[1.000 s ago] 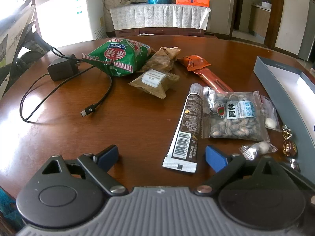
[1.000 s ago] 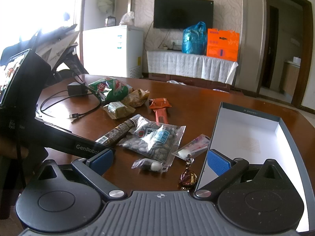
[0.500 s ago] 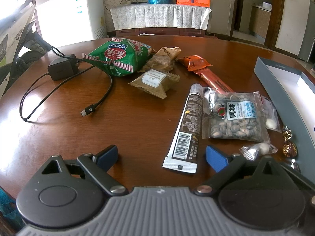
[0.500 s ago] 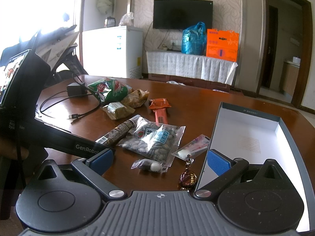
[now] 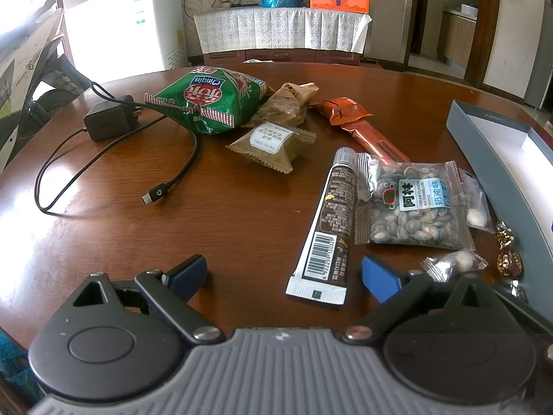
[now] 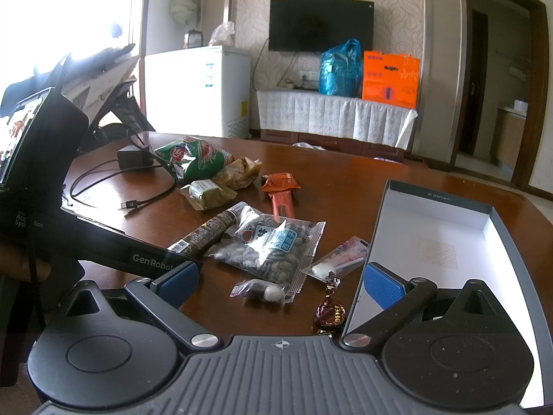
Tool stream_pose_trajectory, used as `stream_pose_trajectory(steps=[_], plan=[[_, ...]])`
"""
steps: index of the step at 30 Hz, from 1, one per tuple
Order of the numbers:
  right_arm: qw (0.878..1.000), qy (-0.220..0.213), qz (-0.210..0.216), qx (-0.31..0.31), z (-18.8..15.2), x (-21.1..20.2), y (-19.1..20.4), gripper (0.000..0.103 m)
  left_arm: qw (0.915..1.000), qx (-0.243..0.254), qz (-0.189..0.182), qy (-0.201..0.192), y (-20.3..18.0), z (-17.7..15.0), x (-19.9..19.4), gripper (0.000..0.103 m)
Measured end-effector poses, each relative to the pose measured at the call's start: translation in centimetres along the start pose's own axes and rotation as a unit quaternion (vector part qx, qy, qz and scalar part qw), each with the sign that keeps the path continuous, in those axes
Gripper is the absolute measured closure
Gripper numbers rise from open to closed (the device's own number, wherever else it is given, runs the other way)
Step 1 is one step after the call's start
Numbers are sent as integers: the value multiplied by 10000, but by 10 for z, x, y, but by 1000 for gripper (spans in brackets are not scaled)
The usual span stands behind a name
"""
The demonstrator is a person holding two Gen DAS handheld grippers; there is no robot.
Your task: Organize snacks
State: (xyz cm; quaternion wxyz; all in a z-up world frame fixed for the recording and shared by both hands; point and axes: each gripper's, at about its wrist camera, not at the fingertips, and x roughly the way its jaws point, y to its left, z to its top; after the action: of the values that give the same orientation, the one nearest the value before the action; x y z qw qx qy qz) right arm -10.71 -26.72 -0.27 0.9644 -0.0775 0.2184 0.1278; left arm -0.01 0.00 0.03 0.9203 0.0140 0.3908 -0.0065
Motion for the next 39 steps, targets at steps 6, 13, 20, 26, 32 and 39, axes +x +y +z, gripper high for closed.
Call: stream_pose_trajectory(steps=[6, 13, 20, 26, 32, 39], plan=[[10000, 1, 1, 4, 0, 0, 0, 0, 10000, -2, -1, 1, 0, 0, 0, 5], [9998, -179, 10, -51, 6, -5, -4, 0, 10000, -34, -51, 46, 8, 3, 6, 0], [9992, -90, 368, 120, 33, 13, -22, 0, 10000, -29, -84, -38, 7, -2, 4, 0], [9980, 185, 464, -387, 47, 44, -18, 0, 9999, -21, -95, -114, 6, -3, 6, 0], [9915, 727, 791, -729, 58, 82, -12, 0, 9997, 96, -169, -111, 5, 0, 11, 0], [9811, 1265, 970, -1095, 64, 97, -17, 0, 9981, 380, -483, -98, -3, 1, 15, 1]])
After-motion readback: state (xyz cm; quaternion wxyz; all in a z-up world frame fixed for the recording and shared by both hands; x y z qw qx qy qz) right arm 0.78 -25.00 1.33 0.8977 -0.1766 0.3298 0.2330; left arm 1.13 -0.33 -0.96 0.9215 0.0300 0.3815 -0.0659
